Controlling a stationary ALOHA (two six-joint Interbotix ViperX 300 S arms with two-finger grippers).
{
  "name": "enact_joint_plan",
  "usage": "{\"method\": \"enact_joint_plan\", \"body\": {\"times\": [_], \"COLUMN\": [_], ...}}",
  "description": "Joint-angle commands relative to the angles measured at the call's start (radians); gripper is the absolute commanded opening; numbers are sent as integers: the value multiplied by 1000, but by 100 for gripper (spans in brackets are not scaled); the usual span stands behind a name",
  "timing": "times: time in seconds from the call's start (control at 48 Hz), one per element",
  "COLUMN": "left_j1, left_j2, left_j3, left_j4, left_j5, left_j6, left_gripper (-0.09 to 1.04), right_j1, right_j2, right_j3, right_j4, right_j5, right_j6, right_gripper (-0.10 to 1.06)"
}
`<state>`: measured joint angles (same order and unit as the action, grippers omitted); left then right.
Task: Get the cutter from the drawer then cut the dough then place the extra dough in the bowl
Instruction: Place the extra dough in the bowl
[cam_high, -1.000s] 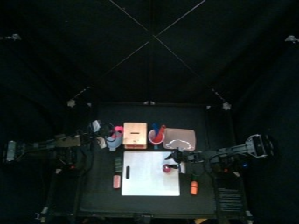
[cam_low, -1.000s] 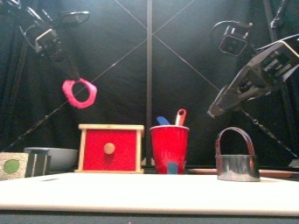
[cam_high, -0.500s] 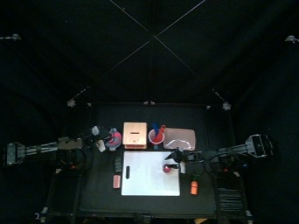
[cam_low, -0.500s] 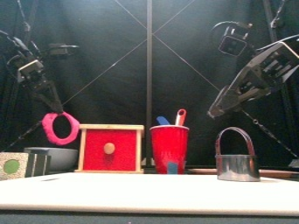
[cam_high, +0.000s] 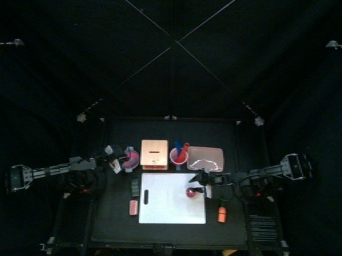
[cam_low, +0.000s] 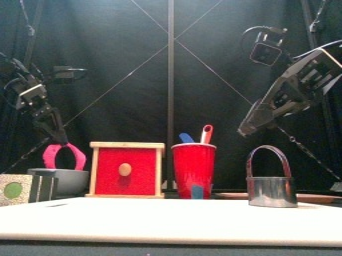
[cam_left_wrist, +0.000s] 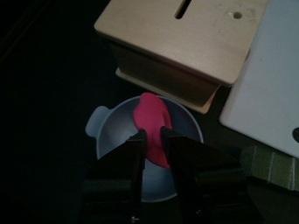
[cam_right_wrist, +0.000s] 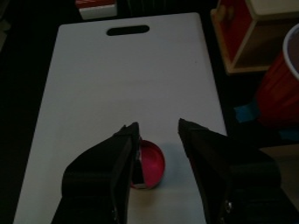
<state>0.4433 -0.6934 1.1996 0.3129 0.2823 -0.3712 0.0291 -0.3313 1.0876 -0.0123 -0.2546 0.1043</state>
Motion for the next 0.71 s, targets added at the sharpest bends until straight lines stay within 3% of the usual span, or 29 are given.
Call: {"method": "enact_joint_plan", "body": {"times": [0.021, 0.354, 0.708], "left_j1": [35, 67, 156], "left_j2": [2, 2, 2], "left_j3": [-6, 40, 87], "left_j4": [-61, -178, -350], "left_j5": [-29, -144, -160], "left_j6": [0, 0, 0], "left_gripper": [70, 92, 95], "right_j1": [2, 3, 3], "right_j2": [-9, -3, 14], "right_j3": [-6, -5, -9], "right_j4": [12, 17, 18], "right_j5": [-5, -5, -5], "right_j6": [0, 0, 0], "right_gripper": [79, 79, 79]}}
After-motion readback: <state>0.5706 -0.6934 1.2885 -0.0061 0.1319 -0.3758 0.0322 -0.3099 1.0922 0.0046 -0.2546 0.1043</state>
